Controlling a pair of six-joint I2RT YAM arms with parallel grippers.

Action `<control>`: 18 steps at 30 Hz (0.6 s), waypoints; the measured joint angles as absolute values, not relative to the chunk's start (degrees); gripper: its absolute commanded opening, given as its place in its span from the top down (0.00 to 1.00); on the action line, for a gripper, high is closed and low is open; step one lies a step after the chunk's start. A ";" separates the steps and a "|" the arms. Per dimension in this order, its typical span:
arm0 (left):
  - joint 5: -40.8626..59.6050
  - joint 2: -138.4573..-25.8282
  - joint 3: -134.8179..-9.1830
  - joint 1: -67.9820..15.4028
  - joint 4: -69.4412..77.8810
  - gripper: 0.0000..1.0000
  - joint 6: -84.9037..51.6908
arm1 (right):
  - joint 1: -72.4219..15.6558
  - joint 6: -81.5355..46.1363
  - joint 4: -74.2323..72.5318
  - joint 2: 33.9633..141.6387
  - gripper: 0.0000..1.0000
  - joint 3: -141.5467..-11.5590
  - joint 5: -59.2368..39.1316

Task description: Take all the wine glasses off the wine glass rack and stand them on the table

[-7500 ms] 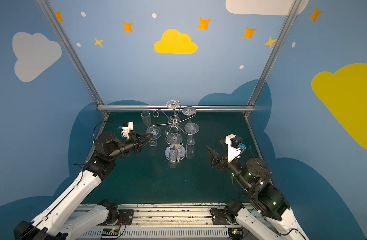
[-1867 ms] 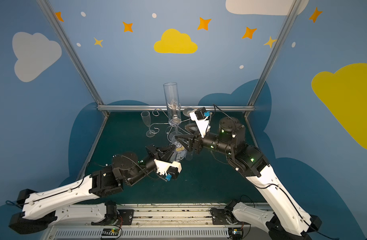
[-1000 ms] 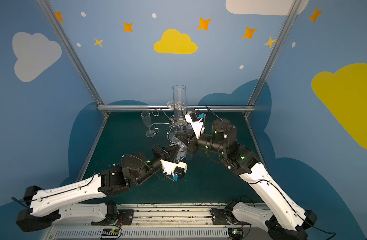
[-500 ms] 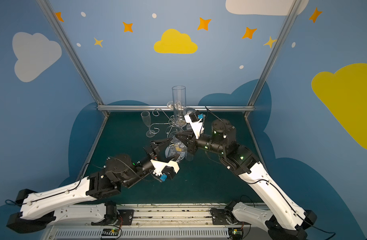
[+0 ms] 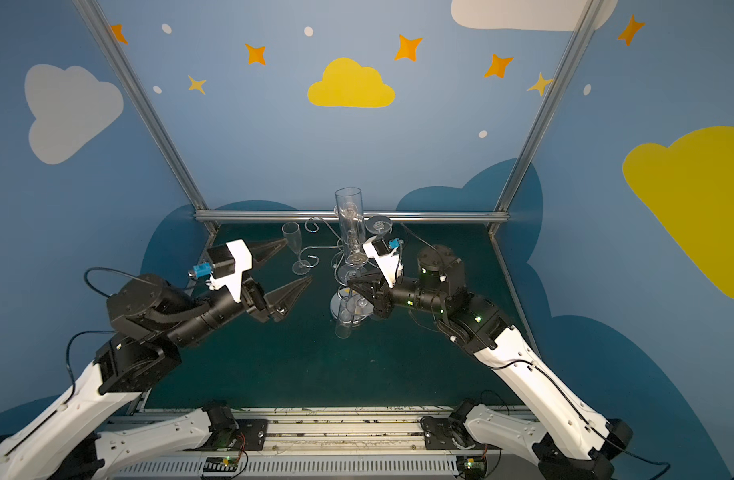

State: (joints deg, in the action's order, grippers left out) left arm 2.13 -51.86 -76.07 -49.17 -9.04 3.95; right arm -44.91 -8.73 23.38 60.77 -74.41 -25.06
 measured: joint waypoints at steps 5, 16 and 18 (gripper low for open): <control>12.45 -54.96 -77.69 -43.20 -9.06 0.17 -8.88 | -46.39 -8.25 23.44 60.75 1.00 -74.43 -26.28; 26.13 -60.25 -77.89 -39.46 -2.94 0.18 -24.23 | -48.86 -7.90 24.01 60.36 1.00 -73.76 -26.70; 27.44 -60.58 -77.89 -39.20 -1.96 0.18 -25.65 | -49.32 -7.90 24.01 60.20 1.00 -73.36 -26.70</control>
